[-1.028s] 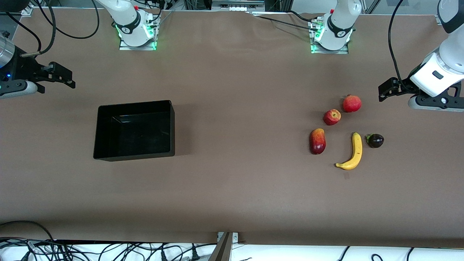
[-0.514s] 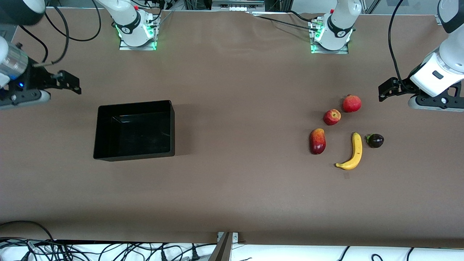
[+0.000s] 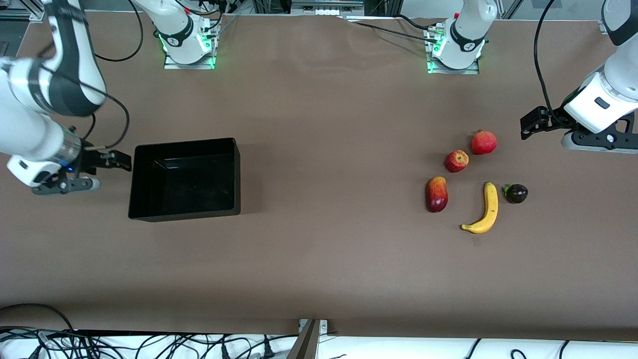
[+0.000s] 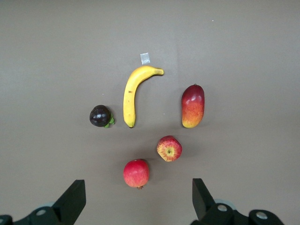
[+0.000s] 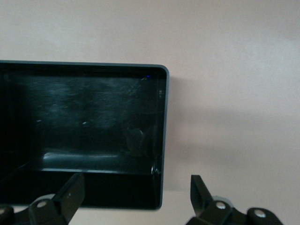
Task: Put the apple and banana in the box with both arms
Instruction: 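Move the right gripper down beside the black box's wall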
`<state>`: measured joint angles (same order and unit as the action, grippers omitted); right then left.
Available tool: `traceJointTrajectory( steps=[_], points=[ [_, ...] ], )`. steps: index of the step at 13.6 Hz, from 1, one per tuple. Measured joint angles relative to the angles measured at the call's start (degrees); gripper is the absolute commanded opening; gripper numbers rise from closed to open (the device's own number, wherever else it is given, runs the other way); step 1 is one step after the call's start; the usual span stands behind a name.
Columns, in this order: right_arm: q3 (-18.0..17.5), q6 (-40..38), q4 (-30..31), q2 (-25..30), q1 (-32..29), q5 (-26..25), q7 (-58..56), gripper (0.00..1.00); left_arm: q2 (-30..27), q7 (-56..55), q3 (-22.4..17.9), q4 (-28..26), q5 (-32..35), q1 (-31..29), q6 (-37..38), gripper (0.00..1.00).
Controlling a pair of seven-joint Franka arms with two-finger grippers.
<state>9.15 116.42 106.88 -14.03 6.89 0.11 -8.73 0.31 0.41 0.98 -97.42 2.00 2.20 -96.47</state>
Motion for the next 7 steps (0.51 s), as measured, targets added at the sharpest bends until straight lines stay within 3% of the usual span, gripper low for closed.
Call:
traceJointTrajectory(
  steps=[4,7],
  points=[
    [0.32,7.46,2.05,-8.03,-1.54,1.11,0.02,1.0,0.03,0.0,0.0,0.04,0.0,0.0,0.06,1.0],
    [0.35,12.66,4.61,-11.3,-1.94,2.3,0.02,0.85,0.03,0.0,0.0,0.06,0.0,-0.01,0.06,1.0]
  ],
)
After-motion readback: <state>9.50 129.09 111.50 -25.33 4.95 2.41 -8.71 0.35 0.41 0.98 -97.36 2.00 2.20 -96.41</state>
